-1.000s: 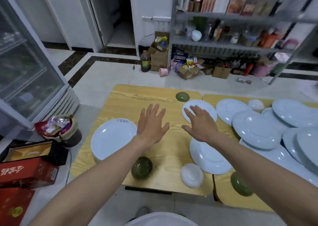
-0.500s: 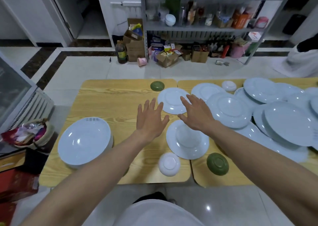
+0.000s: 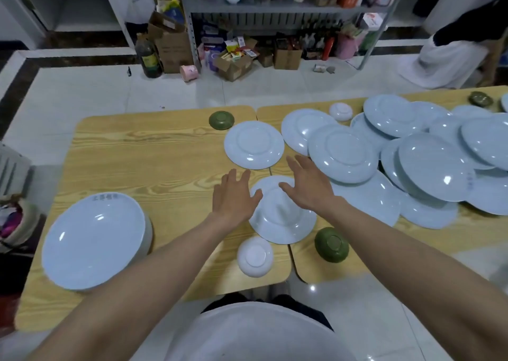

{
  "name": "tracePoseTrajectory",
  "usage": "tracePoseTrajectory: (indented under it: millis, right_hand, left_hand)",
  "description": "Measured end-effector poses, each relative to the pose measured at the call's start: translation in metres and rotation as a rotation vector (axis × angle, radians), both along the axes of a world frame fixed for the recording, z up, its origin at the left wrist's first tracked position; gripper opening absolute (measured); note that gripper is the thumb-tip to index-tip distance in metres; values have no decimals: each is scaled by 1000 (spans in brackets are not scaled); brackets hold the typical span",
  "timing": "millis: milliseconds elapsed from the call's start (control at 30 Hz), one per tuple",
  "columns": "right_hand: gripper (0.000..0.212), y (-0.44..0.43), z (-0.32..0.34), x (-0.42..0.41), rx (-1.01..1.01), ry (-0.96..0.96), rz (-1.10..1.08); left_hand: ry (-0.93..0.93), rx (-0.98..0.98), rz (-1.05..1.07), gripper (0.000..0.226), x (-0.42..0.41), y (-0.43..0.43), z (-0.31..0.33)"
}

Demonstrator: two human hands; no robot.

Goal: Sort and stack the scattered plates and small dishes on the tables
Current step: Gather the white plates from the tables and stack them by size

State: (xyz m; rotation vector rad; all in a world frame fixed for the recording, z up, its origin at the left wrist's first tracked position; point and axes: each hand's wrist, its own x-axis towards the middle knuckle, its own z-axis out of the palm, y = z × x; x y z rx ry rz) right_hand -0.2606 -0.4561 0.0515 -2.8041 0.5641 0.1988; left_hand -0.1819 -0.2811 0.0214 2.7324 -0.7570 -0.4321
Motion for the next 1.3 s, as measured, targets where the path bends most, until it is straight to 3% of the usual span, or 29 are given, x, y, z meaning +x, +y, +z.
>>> tracePoseTrajectory:
  millis: [200,333,467,600,867,1167,1300]
  right_hand:
    - [76,-10,-27,-9,263,59,-169]
    - [85,-19,-43,-7,548,72,-457]
    - [80,-28,-58,-8,699,104,-657]
    - [68,-32,-75,-11,676,120,-669]
    - [62,-36,-91,-3,539,130,-650]
    - [64,-35,-98,3,720,125,-742]
    - [41,-40,-97,8,811,45,-772]
  left_hand:
    - [264,-51,157,68,-4,-14,-19]
    - [428,-121,276,71,-6,-23,-31]
    - [537,-147,426,71,-5,-29,-42]
    - [585,-132,510,57,-6,-31,-53]
    - [627,-209,673,73,-3,-37,-61]
    - [678,-209,810,64,12,-27,-63]
    - [732,-247,853,65,16,-27,-61]
